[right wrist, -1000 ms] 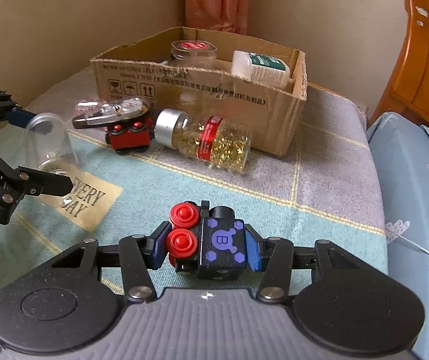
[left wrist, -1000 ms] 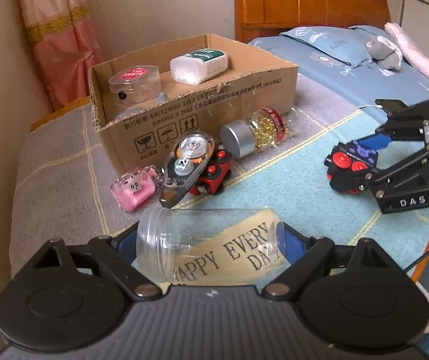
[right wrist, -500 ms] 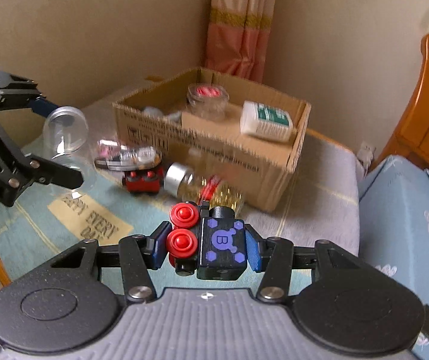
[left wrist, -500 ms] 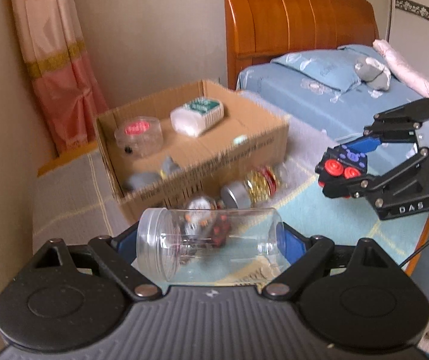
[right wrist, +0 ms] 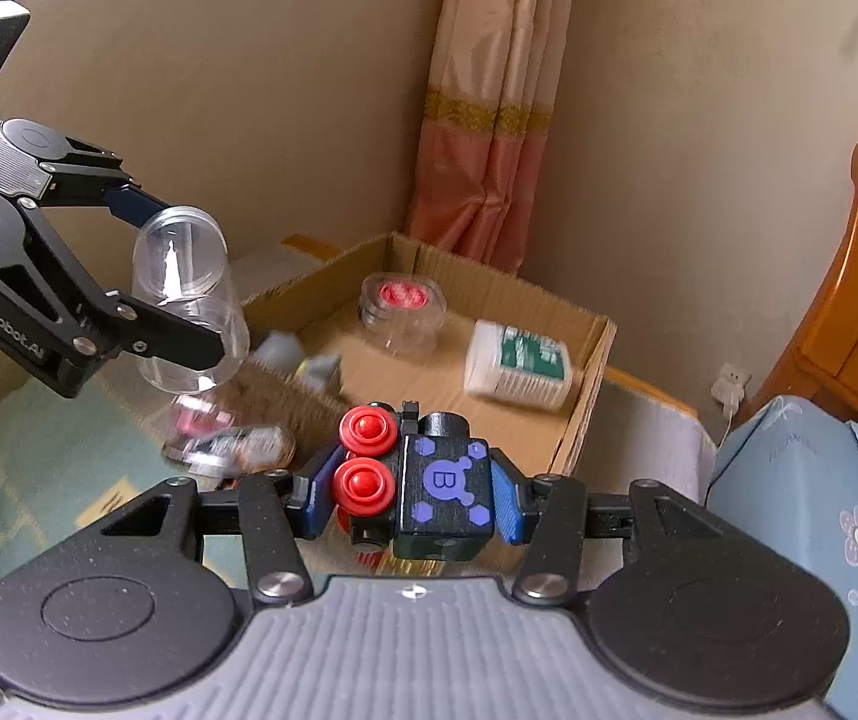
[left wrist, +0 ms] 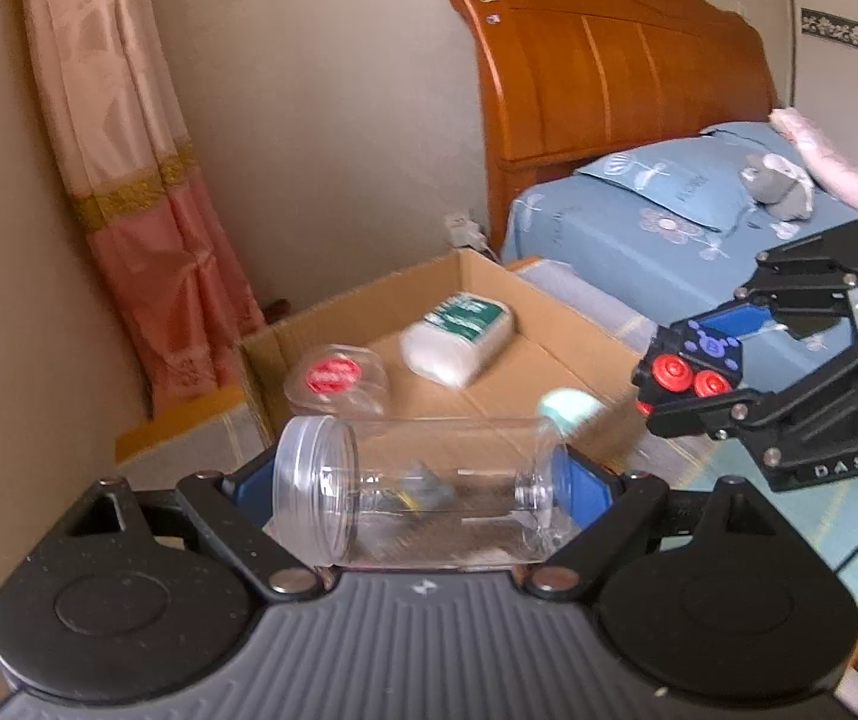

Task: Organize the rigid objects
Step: 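Carry the clear cup and cube toy into the box and open both tools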

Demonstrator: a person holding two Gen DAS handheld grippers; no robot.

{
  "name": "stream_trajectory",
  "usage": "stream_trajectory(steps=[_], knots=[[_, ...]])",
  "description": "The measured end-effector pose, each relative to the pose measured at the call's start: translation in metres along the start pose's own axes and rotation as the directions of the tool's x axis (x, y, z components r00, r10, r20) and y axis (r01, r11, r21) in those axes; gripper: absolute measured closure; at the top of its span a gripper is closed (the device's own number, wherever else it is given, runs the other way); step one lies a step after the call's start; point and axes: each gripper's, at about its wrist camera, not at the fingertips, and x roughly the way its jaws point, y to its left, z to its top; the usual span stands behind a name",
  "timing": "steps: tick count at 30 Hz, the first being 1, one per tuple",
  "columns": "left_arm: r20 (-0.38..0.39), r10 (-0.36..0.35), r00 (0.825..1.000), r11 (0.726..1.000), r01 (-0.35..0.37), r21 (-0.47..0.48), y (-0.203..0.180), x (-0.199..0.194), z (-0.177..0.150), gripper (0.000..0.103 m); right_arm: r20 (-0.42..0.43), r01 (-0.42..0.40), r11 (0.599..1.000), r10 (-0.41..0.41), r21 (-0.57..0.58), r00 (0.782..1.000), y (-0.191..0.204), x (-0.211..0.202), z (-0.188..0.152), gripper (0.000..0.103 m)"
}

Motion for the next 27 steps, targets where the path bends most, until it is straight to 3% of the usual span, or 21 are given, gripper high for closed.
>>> stream_trajectory(steps=[10,18,19,20,22,27], knots=[[-0.025,0.029,0.999,0.999,-0.030,-0.044,0.028,0.042,0.025,0.013,-0.027,-0.032,0.999,0.033,0.040,0.999,-0.015,0.062,0.033,0.047],[-0.049,0.031,0.998,0.998,-0.033,-0.049,0.032,0.061,0.030,0.013,-0.086,-0.050,0.996,0.057,0.075,0.995,-0.014,0.109,0.033,0.047],[-0.051,0.027,0.998,0.998,-0.030,-0.051,0.032,0.063,0.031,0.013,-0.088,-0.048,0.996,0.055,0.081,0.995,-0.014,0.112,0.032,0.044],[-0.052,0.024,0.998,0.998,-0.027,-0.055,0.032,0.066,0.031,0.013,-0.086,-0.043,0.996,0.050,0.083,0.995,-0.014,0.111,0.031,0.033],[-0.057,0.018,0.998,0.997,-0.022,-0.071,0.033,0.071,0.033,0.013,-0.076,-0.029,0.996,0.035,0.079,0.996,-0.014,0.108,0.029,0.021],[-0.077,0.012,0.997,0.994,-0.020,-0.106,0.030,0.088,0.032,0.012,-0.068,-0.006,0.997,0.012,0.083,0.998,-0.016,0.091,0.023,0.014]])
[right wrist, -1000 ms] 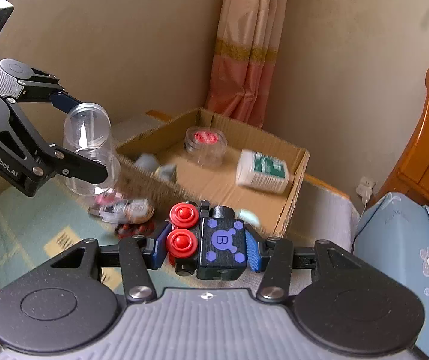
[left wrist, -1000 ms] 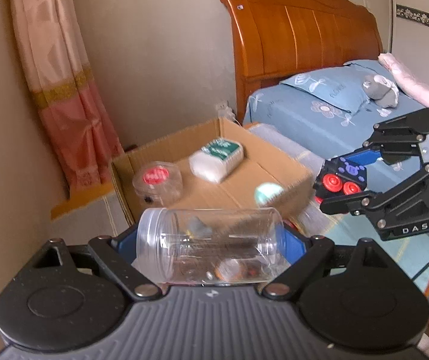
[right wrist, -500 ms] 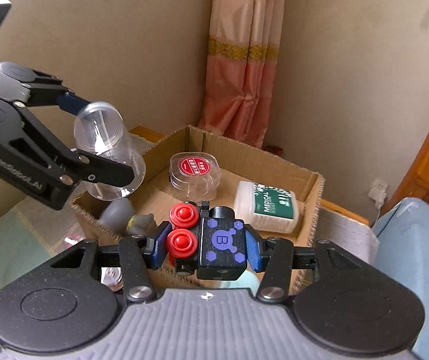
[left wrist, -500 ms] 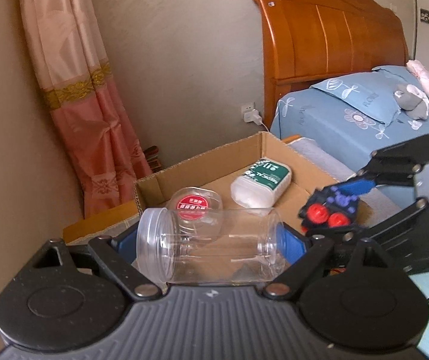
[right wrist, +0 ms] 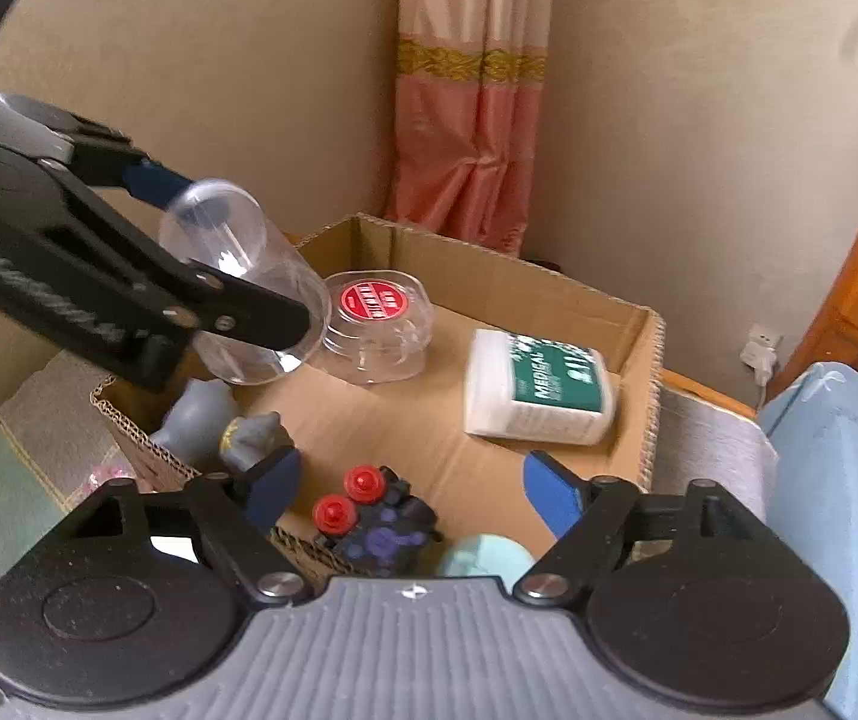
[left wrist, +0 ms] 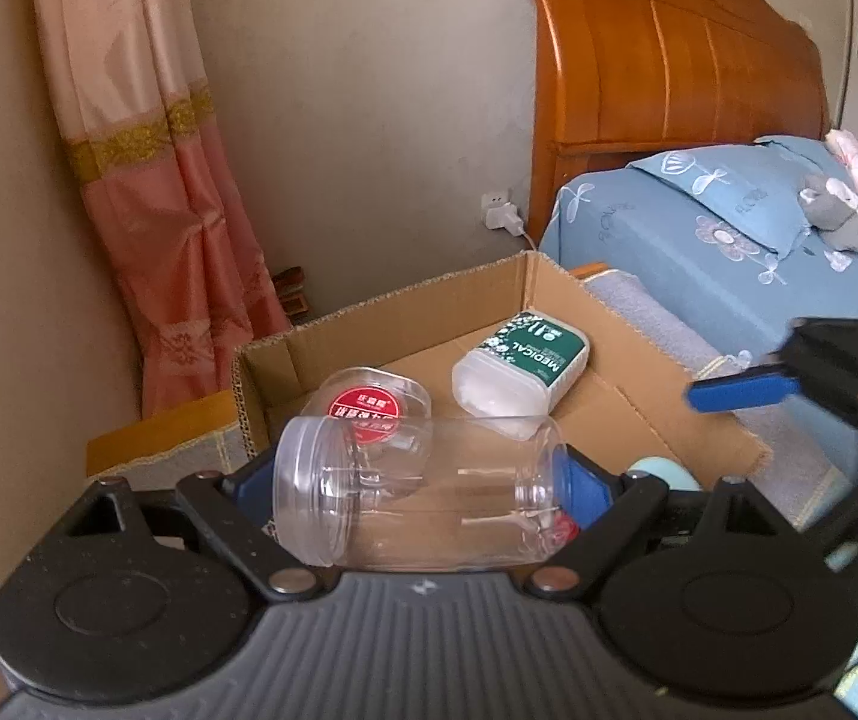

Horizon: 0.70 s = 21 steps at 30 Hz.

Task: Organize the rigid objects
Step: 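Carry the clear cup and cube toy into the box and open both tools, then withdraw both tools from the box toward the capsule bottle and pink toy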

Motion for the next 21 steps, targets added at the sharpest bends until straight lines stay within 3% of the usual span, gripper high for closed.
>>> stream_trajectory(steps=[3,10,21], knots=[[-0.009,0.051,0.999,0.998,-0.052,-0.033,0.000,0.007,-0.001,0.007,0.009,-0.002,1.000,0.002,0.004,1.000,-0.002,-0.011,-0.003,0.013],[-0.028,0.039,0.999,0.998,-0.040,-0.054,0.003,-0.003,-0.008,0.006,0.035,0.002,1.000,-0.002,-0.013,0.999,0.004,-0.036,-0.009,0.004],[-0.011,0.071,0.997,0.996,-0.071,-0.059,-0.002,-0.045,-0.021,0.006,0.058,0.012,0.998,-0.015,0.057,0.998,0.014,-0.061,-0.024,0.000]])
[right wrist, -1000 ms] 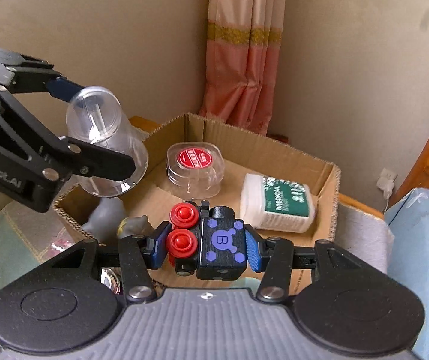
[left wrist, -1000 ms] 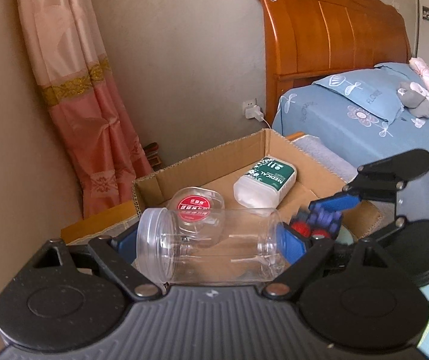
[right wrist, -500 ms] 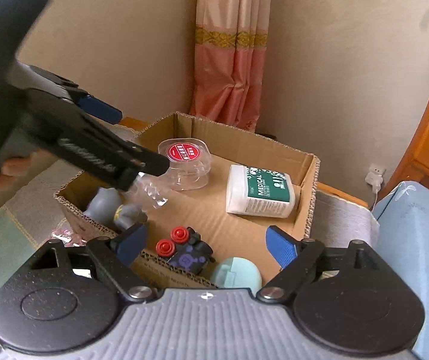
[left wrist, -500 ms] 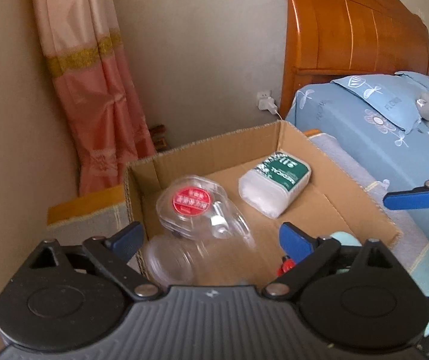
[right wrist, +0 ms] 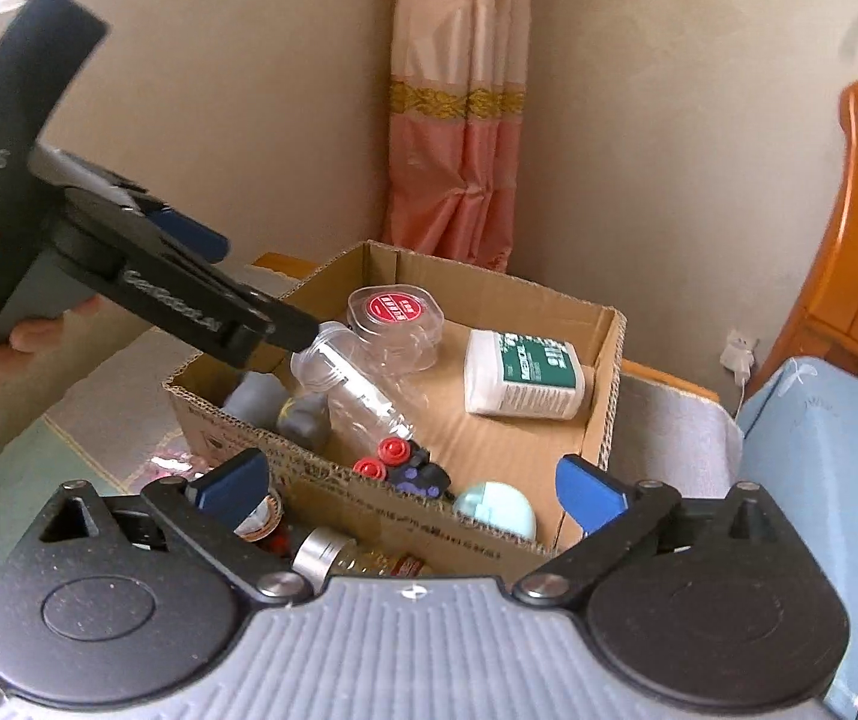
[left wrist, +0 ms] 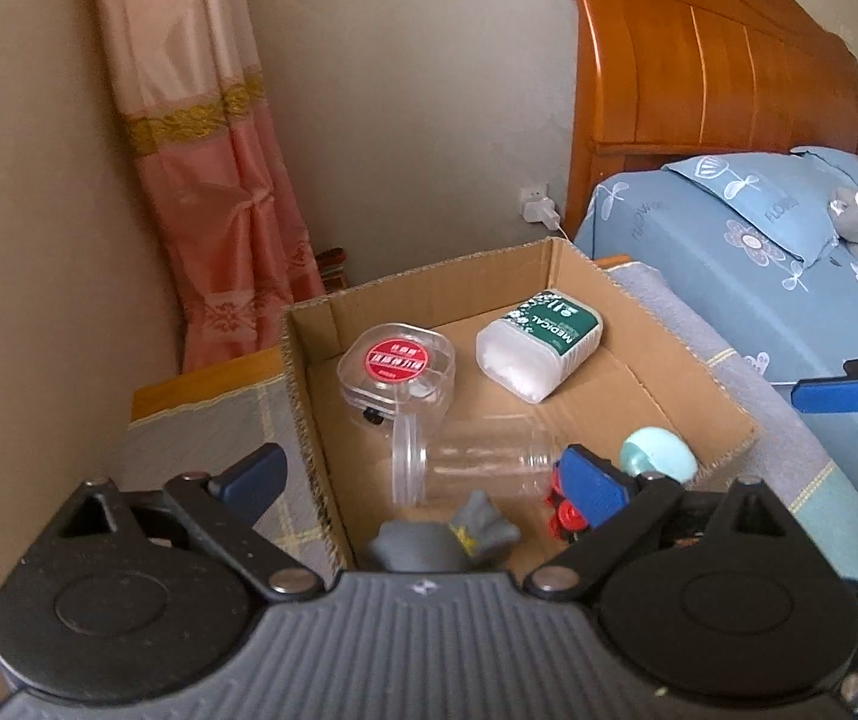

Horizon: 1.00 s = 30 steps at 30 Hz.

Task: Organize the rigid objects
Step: 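Withdraw both tools from the box toward the capsule bottle and pink toy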

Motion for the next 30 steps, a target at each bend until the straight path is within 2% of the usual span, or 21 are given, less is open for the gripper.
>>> stream_trajectory(steps=[3,11,16,20,23,30], knots=[[0.025,0.002,1.000,1.000,-0.001,-0.017,0.000,-0.015,-0.010,0.001,-0.017,0.012,0.999,-0.011,0.036,1.000,0.000,-0.005,-0.010,0.000],[0.029,0.016,0.999,0.997,-0.014,-0.078,-0.003,-0.030,-0.054,0.001,-0.061,0.079,0.990,-0.072,0.114,0.996,0.017,-0.002,-0.058,0.000],[-0.015,0.005,1.000,0.992,-0.007,-0.128,-0.003,-0.021,-0.083,0.001,-0.123,0.091,0.981,-0.070,0.174,0.990,0.027,0.013,-0.093,0.000],[-0.056,0.048,0.997,0.977,-0.059,-0.206,0.011,-0.007,-0.095,0.001,-0.171,0.142,0.979,-0.116,0.146,0.978,0.035,0.023,-0.110,0.000],[-0.080,0.073,0.994,0.966,-0.091,-0.243,0.020,0.003,-0.099,0.001,-0.192,0.140,0.977,-0.109,0.158,0.975,0.035,0.027,-0.121,0.000],[-0.110,0.053,0.993,0.961,-0.080,-0.266,0.027,0.024,-0.109,0.001,-0.164,0.132,0.982,-0.110,0.133,0.980,0.032,0.030,-0.124,0.000]])
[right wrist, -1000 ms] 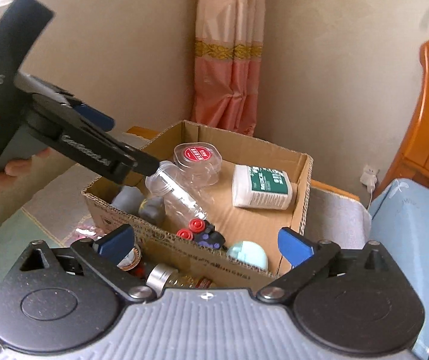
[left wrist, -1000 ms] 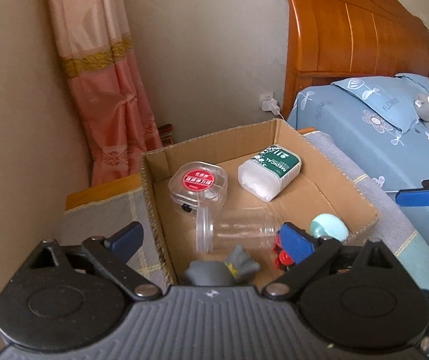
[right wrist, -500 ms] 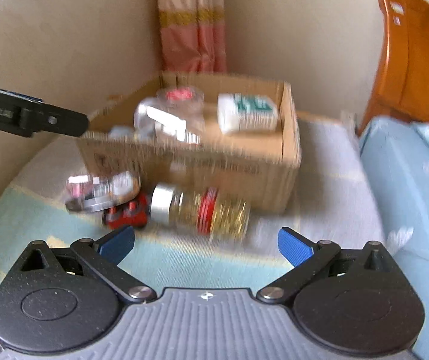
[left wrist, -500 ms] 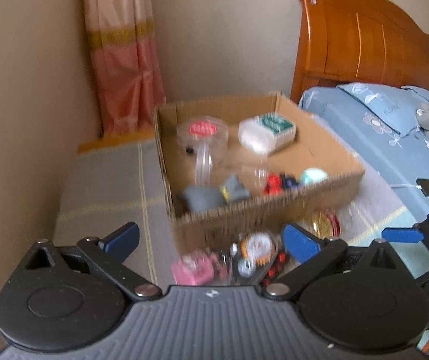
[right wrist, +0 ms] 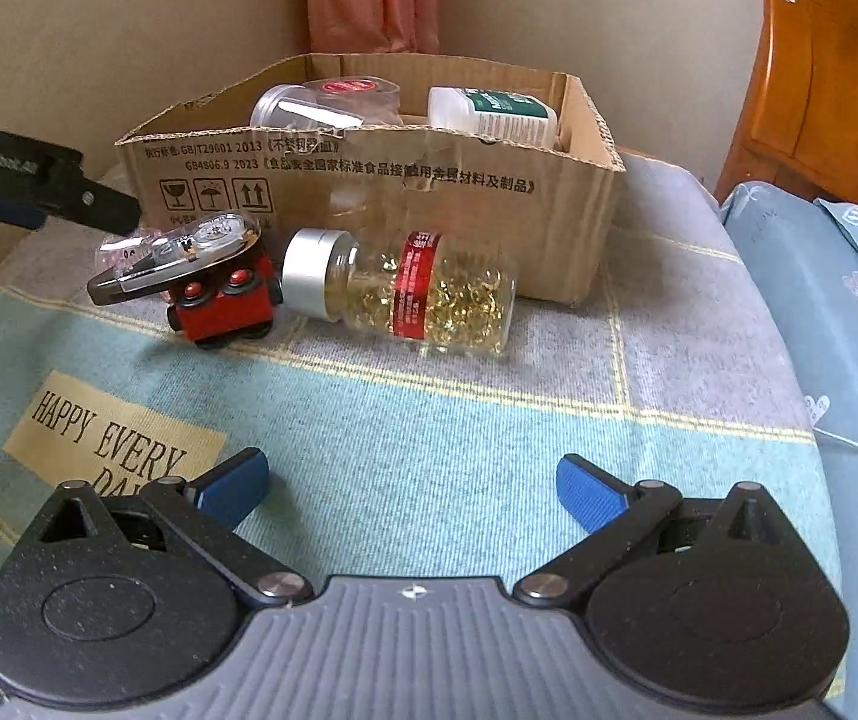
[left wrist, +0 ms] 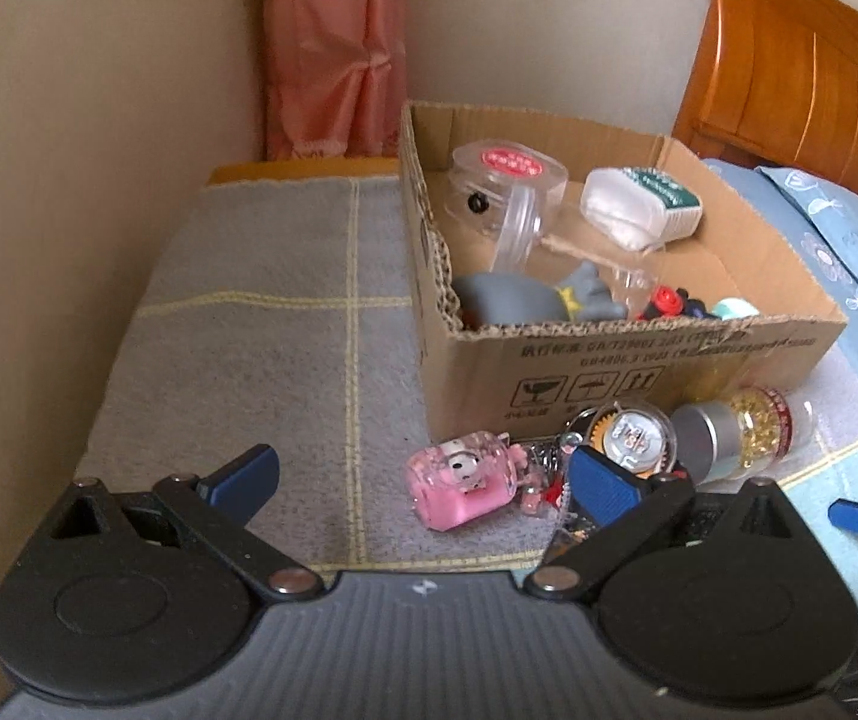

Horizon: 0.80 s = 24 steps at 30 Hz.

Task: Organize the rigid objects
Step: 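Withdraw both tools from the box toward the capsule bottle and pink toy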

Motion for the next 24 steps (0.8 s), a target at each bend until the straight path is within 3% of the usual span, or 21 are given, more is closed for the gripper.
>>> stream_trajectory(steps=[6,13,24], knots=[[0.021,-0.035,0.999,0.998,0.036,-0.052,0.002,0.013,0.006,0.001,0.013,-0.005,1.000,0.005,-0.006,1.000,0.000,0.003,0.003,0.000],[-0.032,-0.023,0.999,0.999,0.021,-0.038,0.004,0.027,0.004,0.001,0.016,-0.003,1.000,0.003,-0.004,1.000,0.000,0.004,0.005,0.000],[-0.041,0.028,0.999,1.000,-0.029,-0.012,0.010,0.019,-0.008,0.001,0.033,0.008,1.000,-0.009,0.011,0.999,0.000,0.018,0.024,0.000]])
